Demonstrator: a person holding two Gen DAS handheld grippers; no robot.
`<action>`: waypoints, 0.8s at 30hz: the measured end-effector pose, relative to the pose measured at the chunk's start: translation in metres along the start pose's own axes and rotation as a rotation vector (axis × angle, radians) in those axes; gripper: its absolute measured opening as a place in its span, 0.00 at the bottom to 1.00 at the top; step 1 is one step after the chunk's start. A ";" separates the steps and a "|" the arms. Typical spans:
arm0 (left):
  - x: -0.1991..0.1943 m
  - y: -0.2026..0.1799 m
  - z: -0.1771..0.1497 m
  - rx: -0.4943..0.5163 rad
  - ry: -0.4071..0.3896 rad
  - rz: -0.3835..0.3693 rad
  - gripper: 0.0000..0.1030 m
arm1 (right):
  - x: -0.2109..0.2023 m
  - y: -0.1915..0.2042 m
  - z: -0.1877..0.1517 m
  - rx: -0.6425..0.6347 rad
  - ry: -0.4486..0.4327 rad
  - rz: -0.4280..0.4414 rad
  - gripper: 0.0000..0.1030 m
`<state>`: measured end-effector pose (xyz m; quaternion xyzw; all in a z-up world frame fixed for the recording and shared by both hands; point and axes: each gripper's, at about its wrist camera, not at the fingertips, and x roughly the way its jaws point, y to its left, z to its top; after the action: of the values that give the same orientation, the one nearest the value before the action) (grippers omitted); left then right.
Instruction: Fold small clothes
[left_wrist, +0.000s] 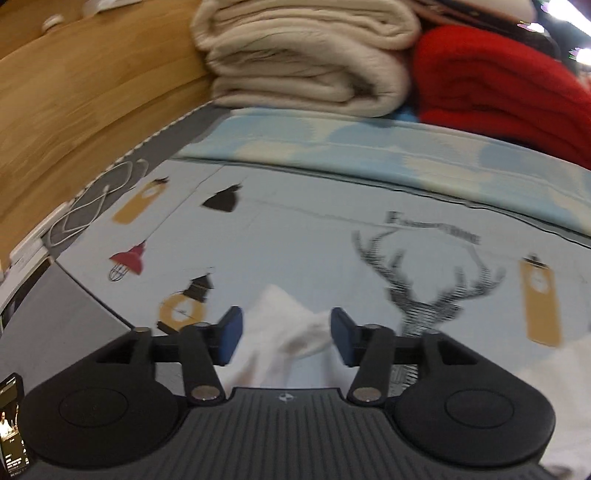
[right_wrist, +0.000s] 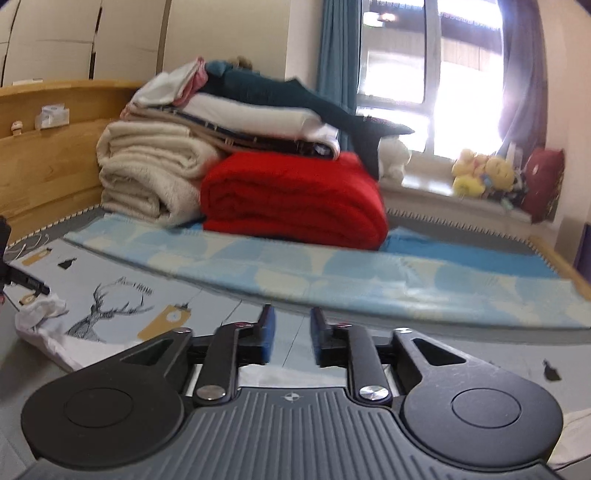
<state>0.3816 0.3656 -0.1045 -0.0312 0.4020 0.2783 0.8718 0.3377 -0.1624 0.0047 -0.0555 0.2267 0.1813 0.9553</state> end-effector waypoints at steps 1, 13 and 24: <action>0.008 0.004 0.001 -0.004 0.014 -0.005 0.60 | 0.002 -0.002 -0.001 0.007 0.012 0.007 0.31; 0.049 -0.011 -0.010 0.061 0.056 0.030 0.38 | 0.022 -0.017 -0.016 0.122 0.168 0.069 0.42; -0.060 -0.043 0.017 -0.008 -0.109 -0.096 0.04 | 0.029 -0.038 -0.020 0.308 0.253 0.055 0.42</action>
<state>0.3838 0.3067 -0.0572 -0.0387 0.3509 0.2390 0.9046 0.3674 -0.1917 -0.0256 0.0754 0.3713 0.1619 0.9112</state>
